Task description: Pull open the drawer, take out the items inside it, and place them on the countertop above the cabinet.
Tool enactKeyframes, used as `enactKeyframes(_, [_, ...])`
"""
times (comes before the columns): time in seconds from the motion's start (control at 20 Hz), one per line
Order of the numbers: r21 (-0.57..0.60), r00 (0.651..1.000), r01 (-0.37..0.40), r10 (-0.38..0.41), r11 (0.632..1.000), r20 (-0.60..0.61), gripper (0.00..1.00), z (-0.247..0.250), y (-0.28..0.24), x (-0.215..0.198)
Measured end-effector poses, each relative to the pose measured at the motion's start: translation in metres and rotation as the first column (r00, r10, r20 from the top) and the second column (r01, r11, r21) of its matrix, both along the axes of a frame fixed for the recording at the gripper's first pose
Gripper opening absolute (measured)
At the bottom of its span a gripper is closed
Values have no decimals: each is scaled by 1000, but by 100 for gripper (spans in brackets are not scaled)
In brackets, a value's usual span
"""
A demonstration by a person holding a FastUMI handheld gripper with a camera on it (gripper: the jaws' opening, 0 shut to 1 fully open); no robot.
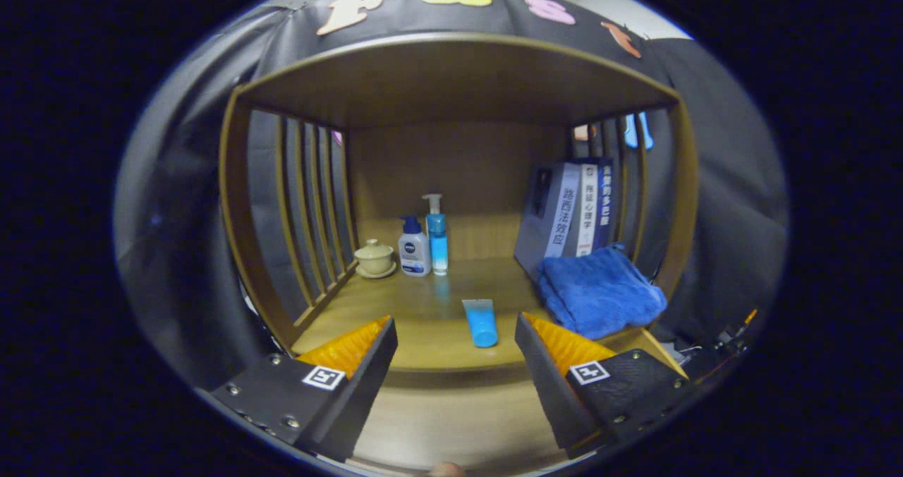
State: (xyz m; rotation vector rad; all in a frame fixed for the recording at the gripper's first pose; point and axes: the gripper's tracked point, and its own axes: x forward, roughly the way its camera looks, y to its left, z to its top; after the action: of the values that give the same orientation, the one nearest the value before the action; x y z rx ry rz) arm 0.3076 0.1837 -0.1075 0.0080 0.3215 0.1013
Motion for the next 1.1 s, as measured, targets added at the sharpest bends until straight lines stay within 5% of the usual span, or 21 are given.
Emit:
enactKeyframes(0.4, [55,994,52,-57,997,95,100,-37,-33,-120])
enactKeyframes(0.6, [60,997,73,-75,996,34,100,-74,-46,-154])
enactKeyframes(1.1, [64,994,-20,27,998,-105,100,-144,-36,-146])
